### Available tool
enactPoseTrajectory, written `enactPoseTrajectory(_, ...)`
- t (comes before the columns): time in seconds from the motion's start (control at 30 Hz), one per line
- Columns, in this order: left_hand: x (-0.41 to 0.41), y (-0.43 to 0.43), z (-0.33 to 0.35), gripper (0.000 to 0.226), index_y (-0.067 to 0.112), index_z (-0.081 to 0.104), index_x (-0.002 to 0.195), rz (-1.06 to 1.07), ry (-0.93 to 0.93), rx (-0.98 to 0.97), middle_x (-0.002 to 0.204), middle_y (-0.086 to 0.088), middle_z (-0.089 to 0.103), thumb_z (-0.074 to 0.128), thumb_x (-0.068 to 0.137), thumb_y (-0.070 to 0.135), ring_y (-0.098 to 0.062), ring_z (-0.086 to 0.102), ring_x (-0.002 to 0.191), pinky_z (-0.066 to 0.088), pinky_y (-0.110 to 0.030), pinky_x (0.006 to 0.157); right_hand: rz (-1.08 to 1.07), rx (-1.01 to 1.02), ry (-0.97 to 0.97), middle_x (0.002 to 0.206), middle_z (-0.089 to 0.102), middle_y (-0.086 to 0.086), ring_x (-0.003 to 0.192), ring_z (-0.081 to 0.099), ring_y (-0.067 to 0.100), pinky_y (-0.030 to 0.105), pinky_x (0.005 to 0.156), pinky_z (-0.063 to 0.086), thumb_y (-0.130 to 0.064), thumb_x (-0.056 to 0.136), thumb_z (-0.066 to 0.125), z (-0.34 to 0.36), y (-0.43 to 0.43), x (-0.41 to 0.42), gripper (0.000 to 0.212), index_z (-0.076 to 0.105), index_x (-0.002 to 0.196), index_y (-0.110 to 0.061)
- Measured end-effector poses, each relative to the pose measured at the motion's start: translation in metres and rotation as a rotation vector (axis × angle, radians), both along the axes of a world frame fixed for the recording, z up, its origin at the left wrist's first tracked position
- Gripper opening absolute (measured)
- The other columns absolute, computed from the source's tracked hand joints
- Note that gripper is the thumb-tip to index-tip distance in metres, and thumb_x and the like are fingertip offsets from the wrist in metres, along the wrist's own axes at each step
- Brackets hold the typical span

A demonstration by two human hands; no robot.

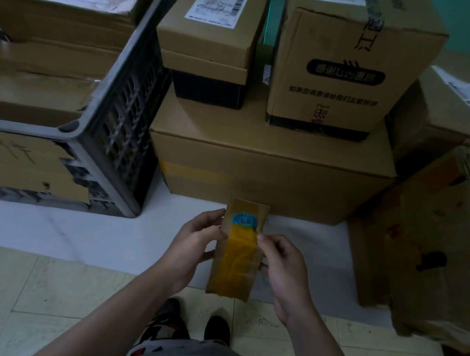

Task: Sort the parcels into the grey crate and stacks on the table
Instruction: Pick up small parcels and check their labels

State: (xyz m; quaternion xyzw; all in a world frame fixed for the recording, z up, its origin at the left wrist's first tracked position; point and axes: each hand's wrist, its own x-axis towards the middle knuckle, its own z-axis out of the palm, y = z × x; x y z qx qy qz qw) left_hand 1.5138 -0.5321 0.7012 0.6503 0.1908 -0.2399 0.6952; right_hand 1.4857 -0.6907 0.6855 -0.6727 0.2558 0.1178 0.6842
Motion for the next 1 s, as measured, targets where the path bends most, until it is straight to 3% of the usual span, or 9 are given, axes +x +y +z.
enactPoseTrajectory(0.07,0.0,0.0,-0.003,0.028,0.017,0.063,0.124,0.024,0.006,-0.008,0.119,-0.007,0.068,0.058,0.096,0.013,-0.023,0.061,0.114,0.047,-0.053,0.103,-0.013,0.021,-0.002,0.103,0.069,0.002,0.101,0.065,0.018,0.032,0.082,0.053,-0.023,0.095,0.063,0.002,-0.001,-0.001,0.013,0.064,0.106,-0.017)
enactPoseTrajectory(0.17,-0.001,-0.001,-0.005,0.025,0.017,0.059,0.116,0.042,0.016,0.016,0.123,-0.005,0.064,0.066,0.094,0.026,-0.024,0.06,0.116,0.047,-0.059,0.102,-0.006,0.062,0.022,0.107,0.064,-0.002,0.098,0.061,0.011,0.025,0.075,0.048,-0.007,0.094,0.06,0.002,-0.002,-0.003,0.039,0.051,0.125,-0.03)
enactPoseTrajectory(0.23,-0.001,-0.002,-0.009,0.027,0.019,0.056,0.118,0.041,0.026,0.033,0.125,-0.003,0.062,0.068,0.093,0.019,-0.024,0.062,0.113,0.05,-0.057,0.1,0.046,0.058,0.034,0.109,0.065,-0.001,0.098,0.062,0.011,0.024,0.075,0.049,-0.004,0.094,0.058,0.001,-0.002,-0.005,0.042,0.053,0.125,-0.032)
enactPoseTrajectory(0.4,-0.001,-0.001,-0.013,0.052,0.024,0.051,0.136,0.041,0.056,-0.012,0.13,-0.001,0.06,0.071,0.09,0.01,-0.026,0.062,0.116,0.05,-0.057,0.102,0.067,-0.008,0.03,0.114,0.065,-0.006,0.098,0.066,0.008,0.023,0.073,0.055,-0.021,0.093,0.066,-0.003,0.001,-0.003,0.032,0.058,0.122,-0.032)
enactPoseTrajectory(0.63,-0.001,-0.001,-0.015,0.052,0.025,0.055,0.133,0.022,0.043,-0.035,0.126,0.0,0.062,0.068,0.089,0.0,-0.026,0.063,0.115,0.049,-0.058,0.102,0.077,-0.027,0.035,0.109,0.066,-0.009,0.096,0.065,0.005,0.02,0.071,0.052,-0.015,0.092,0.067,-0.005,-0.001,-0.003,0.032,0.058,0.117,-0.032)
enactPoseTrajectory(0.83,-0.001,-0.001,-0.016,0.066,0.031,0.05,0.14,-0.02,0.023,-0.04,0.13,-0.001,0.059,0.068,0.087,-0.004,-0.026,0.06,0.117,0.053,-0.051,0.097,0.065,0.005,0.052,0.112,0.068,0.0,0.092,0.069,0.01,0.02,0.063,0.055,-0.006,0.091,0.063,-0.002,-0.004,-0.003,0.052,0.052,0.13,-0.038)
enactPoseTrajectory(1.0,0.0,0.0,-0.017,0.069,0.034,0.049,0.142,-0.042,0.021,-0.043,0.13,-0.002,0.057,0.067,0.088,-0.005,-0.027,0.059,0.118,0.051,-0.055,0.1,0.098,-0.002,0.044,0.111,0.068,0.001,0.093,0.07,0.011,0.023,0.066,0.056,-0.006,0.092,0.061,-0.002,-0.005,-0.003,0.055,0.05,0.137,-0.036)
